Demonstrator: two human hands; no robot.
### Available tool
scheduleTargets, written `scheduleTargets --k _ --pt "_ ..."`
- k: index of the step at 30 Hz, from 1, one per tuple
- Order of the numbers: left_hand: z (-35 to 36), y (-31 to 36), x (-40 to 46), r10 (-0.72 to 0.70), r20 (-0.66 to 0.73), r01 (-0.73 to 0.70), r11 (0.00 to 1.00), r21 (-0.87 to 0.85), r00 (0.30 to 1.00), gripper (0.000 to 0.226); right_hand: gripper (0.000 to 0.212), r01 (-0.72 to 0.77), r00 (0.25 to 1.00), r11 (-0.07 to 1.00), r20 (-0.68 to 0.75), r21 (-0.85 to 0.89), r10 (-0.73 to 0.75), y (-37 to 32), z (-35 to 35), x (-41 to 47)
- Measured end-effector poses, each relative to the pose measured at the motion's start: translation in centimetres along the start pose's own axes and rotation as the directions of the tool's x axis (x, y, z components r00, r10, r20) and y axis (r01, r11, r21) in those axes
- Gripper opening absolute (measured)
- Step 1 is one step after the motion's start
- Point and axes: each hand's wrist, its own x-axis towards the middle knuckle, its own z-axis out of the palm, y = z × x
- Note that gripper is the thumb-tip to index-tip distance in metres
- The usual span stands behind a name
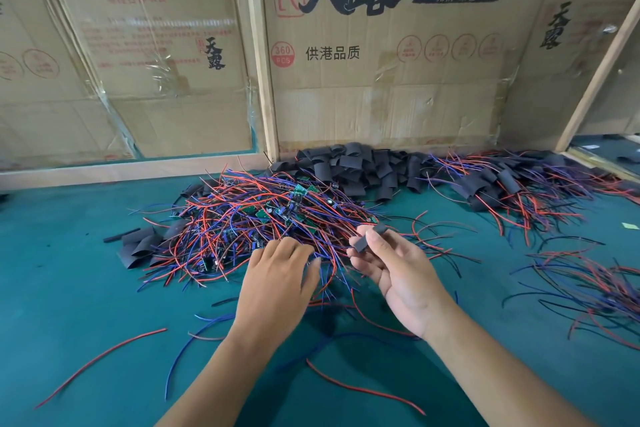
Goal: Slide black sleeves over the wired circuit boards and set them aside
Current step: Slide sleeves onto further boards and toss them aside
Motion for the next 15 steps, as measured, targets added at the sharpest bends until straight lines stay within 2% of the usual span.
scheduleTargets --k 4,6,7,8,9,10,11,13,15 --pt "0.1 -1.1 0.2 -0.065 -0.033 0.061 0.993 -0.103 0.997 0.017 0.024 0.034 0.999 0.999 -0.001 -0.029 -0.034 -0.1 -0.3 0.2" --pt "0.1 -1.2 0.1 -0.150 -0.038 0.137 0.963 -0.232 0.988 0.014 0.029 0.043 0.999 0.997 -0.013 -0.056 -0.044 -0.3 -0.3 0.2" --pt "-0.2 -1.1 0.2 -0.268 -0.005 0.246 0.890 -0.384 0.963 0.013 0.031 0.046 0.999 0.998 -0.022 -0.053 -0.047 -0.3 -0.3 0.2" --pt "-0.4 -0.9 0.7 -0.400 0.085 0.374 0.735 -0.565 0.913 0.015 0.033 0.047 0.998 0.998 -0.032 -0.039 -0.048 -0.4 -0.4 0.2" --pt "-0.6 -0.8 1.5 -0.495 0.216 0.491 0.533 -0.690 0.842 0.017 0.035 0.045 0.998 0.999 -0.041 -0.024 -0.045 -0.4 -0.5 0.2" --pt "-0.8 -0.9 2.3 -0.538 0.321 0.560 0.368 -0.743 0.780 0.018 0.036 0.037 0.998 0.999 -0.046 -0.013 -0.038 -0.5 -0.6 0.2" --pt "-0.8 -1.3 3.3 -0.558 0.376 0.596 0.286 -0.750 0.740 0.018 0.037 0.029 0.998 1.000 -0.046 -0.008 -0.030 -0.6 -0.6 0.2" --pt "-1.1 -2.2 5.3 -0.603 0.424 0.657 0.234 -0.716 0.676 0.025 0.038 0.013 0.999 1.000 -0.042 -0.002 -0.013 -0.8 -0.5 0.1" --pt "-1.3 -2.6 7.1 -0.641 0.437 0.709 0.246 -0.661 0.630 0.042 0.037 0.000 1.000 1.000 -0.027 0.000 0.000 -0.8 -0.3 -0.1"
